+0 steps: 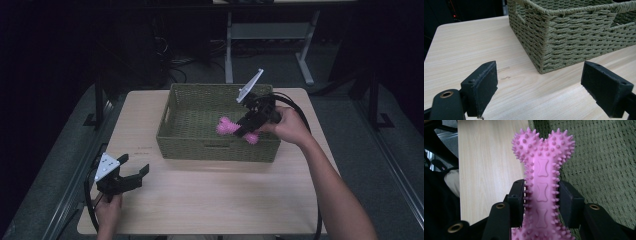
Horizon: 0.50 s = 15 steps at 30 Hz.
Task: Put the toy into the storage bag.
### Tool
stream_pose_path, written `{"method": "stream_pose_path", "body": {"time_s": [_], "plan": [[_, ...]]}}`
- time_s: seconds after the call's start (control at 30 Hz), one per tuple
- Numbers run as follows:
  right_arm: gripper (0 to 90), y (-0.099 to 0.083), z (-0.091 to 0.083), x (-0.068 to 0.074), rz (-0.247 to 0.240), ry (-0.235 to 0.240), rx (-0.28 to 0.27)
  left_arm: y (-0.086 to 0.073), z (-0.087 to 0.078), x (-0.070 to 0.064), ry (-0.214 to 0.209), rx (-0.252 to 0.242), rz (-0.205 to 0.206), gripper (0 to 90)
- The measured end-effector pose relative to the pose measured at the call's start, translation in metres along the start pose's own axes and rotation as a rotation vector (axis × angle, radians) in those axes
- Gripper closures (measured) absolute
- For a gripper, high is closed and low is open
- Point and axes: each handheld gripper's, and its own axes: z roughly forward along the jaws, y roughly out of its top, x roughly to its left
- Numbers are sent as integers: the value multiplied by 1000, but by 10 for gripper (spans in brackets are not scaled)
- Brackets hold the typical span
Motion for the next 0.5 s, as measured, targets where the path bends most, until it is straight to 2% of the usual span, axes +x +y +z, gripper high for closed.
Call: {"method": "stream_pose_path", "body": {"time_s": [0.5], "plan": [[581, 4, -1, -15, 19, -3, -3, 0, 0, 1, 1, -2, -5, 133]]}}
